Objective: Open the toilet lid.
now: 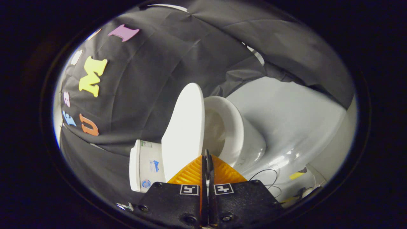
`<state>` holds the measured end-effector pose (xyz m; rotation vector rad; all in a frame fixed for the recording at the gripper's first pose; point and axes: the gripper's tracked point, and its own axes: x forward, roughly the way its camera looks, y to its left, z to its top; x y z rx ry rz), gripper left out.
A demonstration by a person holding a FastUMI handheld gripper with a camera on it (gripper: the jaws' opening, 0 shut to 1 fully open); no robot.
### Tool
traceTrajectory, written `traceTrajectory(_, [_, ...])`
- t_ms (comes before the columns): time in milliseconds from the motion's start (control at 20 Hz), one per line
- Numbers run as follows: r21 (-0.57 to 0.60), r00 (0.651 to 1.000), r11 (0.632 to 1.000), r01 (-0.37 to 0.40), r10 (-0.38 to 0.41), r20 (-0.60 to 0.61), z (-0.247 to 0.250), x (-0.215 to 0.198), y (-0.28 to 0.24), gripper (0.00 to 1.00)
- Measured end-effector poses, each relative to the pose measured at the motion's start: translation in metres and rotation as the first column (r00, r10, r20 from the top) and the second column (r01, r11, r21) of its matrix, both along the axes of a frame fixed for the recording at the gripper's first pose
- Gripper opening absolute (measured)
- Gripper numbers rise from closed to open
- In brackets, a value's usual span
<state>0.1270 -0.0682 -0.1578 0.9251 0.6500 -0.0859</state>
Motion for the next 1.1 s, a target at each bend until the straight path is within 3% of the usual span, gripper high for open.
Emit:
traceTrajectory(450, [-0.187,0.999,0.982,-0.034,0.037,0.010,0.050,0.000,0.023,0.05])
traceTrajectory(1100, [-0.378,0.994,0.922,-0.077,0.101,0.045,0.114,0.002,0.075,0.05])
